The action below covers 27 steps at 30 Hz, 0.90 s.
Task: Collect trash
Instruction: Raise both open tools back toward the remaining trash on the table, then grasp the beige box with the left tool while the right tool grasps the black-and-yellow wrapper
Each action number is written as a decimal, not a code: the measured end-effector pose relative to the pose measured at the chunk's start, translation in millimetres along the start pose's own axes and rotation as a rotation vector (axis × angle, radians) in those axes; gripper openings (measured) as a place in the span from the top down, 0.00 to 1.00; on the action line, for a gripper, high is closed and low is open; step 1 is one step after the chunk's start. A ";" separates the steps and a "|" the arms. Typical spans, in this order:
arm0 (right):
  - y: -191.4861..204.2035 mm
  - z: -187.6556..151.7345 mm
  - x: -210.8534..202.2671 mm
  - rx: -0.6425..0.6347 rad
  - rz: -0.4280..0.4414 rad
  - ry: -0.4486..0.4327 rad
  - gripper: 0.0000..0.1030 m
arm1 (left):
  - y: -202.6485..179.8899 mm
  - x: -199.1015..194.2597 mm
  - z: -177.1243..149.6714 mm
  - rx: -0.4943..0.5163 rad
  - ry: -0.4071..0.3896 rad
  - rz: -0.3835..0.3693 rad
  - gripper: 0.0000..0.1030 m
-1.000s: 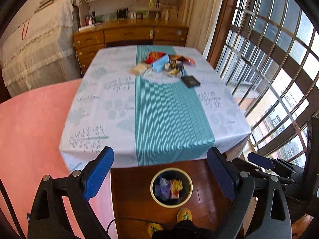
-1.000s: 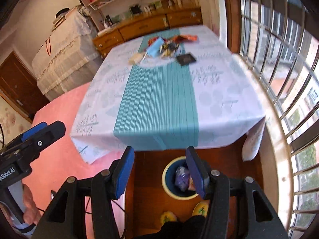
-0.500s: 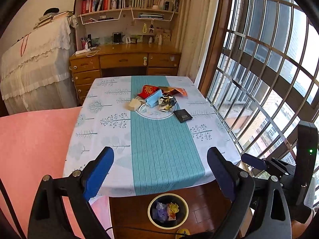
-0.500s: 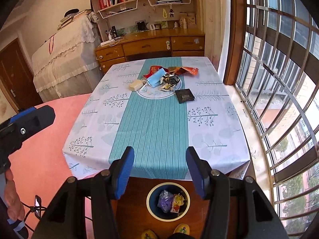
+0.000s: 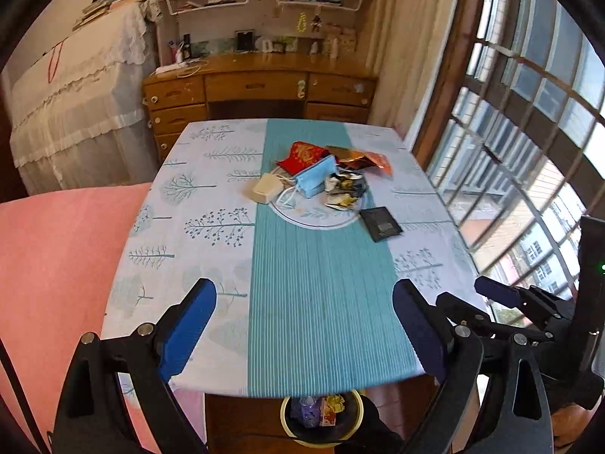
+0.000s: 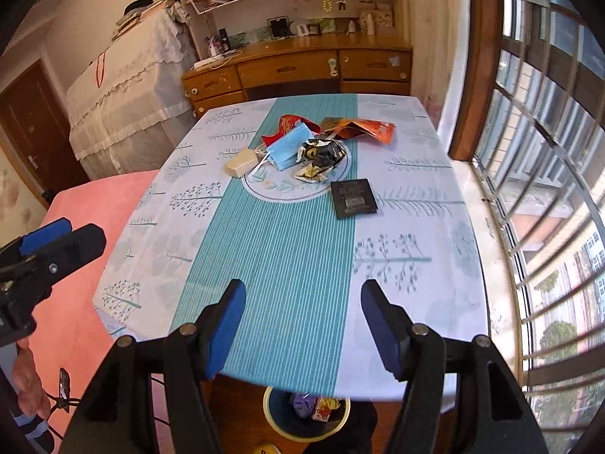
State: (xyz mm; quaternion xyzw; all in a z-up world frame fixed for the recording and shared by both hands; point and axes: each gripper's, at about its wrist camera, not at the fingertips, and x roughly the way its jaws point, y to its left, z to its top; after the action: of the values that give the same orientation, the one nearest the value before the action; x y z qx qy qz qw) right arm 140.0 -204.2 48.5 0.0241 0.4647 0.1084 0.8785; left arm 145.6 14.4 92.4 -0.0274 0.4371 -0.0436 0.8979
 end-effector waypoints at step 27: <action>-80.4 171.6 256.8 0.150 0.319 0.272 0.38 | 74.8 247.2 124.1 -0.283 0.176 0.279 0.17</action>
State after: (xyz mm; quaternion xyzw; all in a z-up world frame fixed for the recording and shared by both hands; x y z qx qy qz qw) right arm 434.4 -217.9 -74.0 0.1479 0.5759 0.2133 0.7752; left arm 399.2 64.9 -31.1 -0.0886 0.5151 0.1405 0.8409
